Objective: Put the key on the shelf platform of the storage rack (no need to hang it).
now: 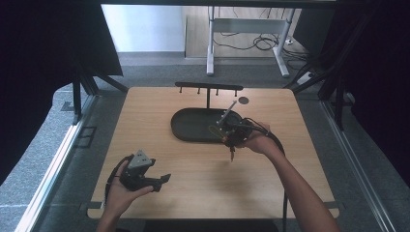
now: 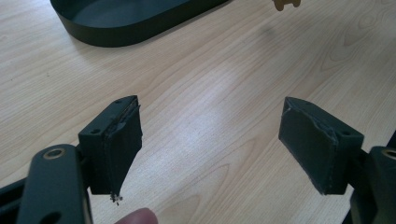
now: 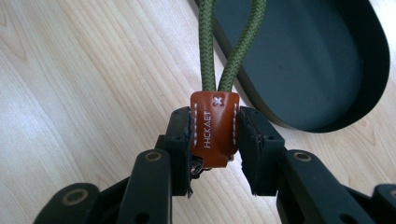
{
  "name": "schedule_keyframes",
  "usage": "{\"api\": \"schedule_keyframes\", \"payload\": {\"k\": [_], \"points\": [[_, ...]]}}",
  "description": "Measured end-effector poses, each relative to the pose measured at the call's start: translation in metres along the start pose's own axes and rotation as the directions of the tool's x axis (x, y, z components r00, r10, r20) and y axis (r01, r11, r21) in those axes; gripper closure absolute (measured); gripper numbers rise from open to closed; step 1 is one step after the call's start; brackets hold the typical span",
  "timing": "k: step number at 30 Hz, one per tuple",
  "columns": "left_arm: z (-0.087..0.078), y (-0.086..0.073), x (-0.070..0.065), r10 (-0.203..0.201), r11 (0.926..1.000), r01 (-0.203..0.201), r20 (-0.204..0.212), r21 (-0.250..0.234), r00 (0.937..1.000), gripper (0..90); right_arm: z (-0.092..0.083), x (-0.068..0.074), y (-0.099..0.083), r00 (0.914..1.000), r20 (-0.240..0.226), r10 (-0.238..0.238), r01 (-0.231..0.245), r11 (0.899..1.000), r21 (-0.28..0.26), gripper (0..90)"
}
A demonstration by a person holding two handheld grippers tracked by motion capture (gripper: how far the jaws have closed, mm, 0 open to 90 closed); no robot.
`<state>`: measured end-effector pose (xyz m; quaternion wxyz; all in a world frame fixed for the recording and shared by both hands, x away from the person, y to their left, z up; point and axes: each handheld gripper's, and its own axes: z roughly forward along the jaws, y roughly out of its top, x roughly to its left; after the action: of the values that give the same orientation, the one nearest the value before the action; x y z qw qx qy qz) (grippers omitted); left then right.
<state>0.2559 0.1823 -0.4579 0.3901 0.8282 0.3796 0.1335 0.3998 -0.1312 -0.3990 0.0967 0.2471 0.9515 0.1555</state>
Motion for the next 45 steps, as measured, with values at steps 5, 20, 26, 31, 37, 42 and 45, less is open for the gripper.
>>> {"api": "schedule_keyframes", "payload": {"k": [5,20,26,31,37,42,45], "points": [[0.000,0.000,0.000,0.003,1.0000,-0.003,0.001,0.002,1.0000,21.6,-0.003,-0.004,0.004,1.0000,-0.005,-0.008,0.008,1.000,0.008,66.9],[0.000,0.000,0.001,0.004,1.0000,-0.004,0.003,0.003,1.0000,21.6,-0.003,-0.018,0.016,0.9999,0.009,0.005,-0.005,1.000,0.020,66.9],[0.000,0.000,0.001,0.005,1.0000,-0.006,0.008,0.007,1.0000,21.6,-0.004,-0.025,0.023,0.9999,0.013,0.011,-0.012,1.000,0.021,66.8],[-0.001,-0.001,0.002,-0.003,1.0000,0.003,0.007,-0.001,1.0000,21.6,-0.002,-0.030,0.029,0.9998,0.013,0.012,-0.012,0.999,0.030,66.8],[-0.002,-0.001,0.003,-0.007,1.0000,0.007,0.005,-0.003,1.0000,21.6,-0.002,-0.040,0.036,0.9997,0.020,0.017,-0.018,0.999,0.040,66.8],[-0.003,-0.001,0.004,-0.003,1.0000,0.003,0.003,-0.002,1.0000,21.6,-0.003,-0.049,0.040,0.9991,0.019,0.037,-0.037,0.999,0.039,66.8],[-0.003,-0.001,0.005,-0.005,1.0000,0.005,0.004,-0.003,1.0000,21.6,-0.002,-0.053,0.043,0.9989,0.026,0.039,-0.040,0.998,0.045,66.9]]}}
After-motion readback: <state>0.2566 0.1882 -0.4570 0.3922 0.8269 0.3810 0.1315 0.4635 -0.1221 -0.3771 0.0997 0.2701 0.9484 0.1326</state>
